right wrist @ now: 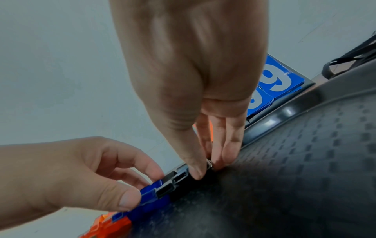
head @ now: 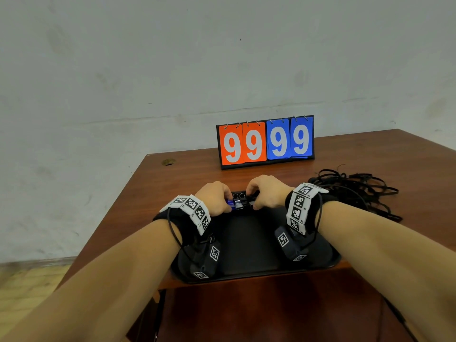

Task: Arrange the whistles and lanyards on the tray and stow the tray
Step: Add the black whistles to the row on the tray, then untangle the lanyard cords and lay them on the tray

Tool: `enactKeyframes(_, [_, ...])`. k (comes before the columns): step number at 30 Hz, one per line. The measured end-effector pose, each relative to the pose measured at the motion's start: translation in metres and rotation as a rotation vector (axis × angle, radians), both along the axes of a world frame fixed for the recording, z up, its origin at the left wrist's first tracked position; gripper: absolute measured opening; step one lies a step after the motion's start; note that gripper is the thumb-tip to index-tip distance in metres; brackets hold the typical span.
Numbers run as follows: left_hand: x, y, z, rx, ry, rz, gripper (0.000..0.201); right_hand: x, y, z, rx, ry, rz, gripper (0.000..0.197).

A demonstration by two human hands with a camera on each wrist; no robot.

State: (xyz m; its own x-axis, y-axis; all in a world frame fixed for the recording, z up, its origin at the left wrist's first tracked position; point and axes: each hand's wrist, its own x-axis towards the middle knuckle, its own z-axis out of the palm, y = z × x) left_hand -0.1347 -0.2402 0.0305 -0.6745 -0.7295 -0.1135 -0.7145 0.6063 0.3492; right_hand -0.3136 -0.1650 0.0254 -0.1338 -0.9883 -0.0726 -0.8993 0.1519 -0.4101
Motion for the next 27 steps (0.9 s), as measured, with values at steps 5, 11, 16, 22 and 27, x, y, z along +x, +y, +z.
enactKeyframes(5, [0.000,0.009,0.014,-0.019,0.051,0.006,0.030,-0.001,0.016,0.009,-0.036,-0.049,-0.010,0.049])
enactKeyframes(11, [-0.020,0.041,0.033,-0.062,0.149,-0.014,0.031,-0.012,0.057,0.031,-0.126,-0.090,-0.031,0.045])
enactKeyframes(16, [-0.054,0.083,0.047,-0.081,0.215,-0.076,0.030,-0.041,0.110,0.051,-0.189,-0.117,-0.117,0.038])
enactKeyframes(22, [-0.105,0.131,0.052,-0.087,0.229,-0.156,0.023,-0.090,0.176,0.057,-0.234,-0.137,-0.279,0.031])
enactKeyframes(27, [-0.142,0.154,0.044,-0.077,0.214,-0.196,0.020,-0.130,0.213,0.048,-0.214,-0.140,-0.369,0.030])
